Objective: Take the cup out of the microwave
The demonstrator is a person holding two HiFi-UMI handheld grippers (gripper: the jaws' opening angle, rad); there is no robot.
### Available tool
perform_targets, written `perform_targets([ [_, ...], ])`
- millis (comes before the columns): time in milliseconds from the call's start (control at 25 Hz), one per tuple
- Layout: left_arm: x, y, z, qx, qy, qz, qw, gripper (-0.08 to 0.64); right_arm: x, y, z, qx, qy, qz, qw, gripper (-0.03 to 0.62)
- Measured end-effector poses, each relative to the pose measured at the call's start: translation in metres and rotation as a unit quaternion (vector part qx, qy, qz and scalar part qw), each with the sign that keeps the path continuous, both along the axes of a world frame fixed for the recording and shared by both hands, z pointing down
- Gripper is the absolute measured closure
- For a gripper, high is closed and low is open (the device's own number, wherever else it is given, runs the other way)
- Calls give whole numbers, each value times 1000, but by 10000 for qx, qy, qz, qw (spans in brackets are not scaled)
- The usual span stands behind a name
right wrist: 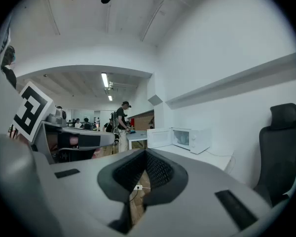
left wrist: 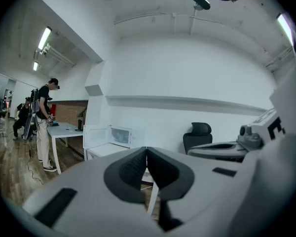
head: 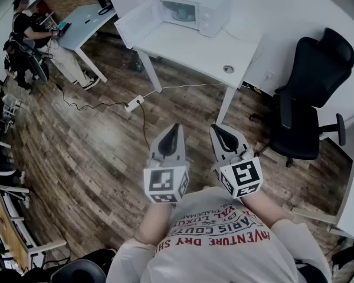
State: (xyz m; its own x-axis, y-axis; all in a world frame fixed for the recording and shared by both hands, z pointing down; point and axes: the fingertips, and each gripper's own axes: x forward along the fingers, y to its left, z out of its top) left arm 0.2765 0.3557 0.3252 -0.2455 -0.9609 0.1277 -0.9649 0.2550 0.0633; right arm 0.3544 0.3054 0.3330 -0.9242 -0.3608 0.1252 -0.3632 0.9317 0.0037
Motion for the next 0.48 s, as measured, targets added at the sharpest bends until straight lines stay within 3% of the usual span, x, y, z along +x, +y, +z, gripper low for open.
perform_targets([
  [480,7,-19,5,-48,13,-65,10000,552,8,-20,5,-145,-98,-48,9998,580],
])
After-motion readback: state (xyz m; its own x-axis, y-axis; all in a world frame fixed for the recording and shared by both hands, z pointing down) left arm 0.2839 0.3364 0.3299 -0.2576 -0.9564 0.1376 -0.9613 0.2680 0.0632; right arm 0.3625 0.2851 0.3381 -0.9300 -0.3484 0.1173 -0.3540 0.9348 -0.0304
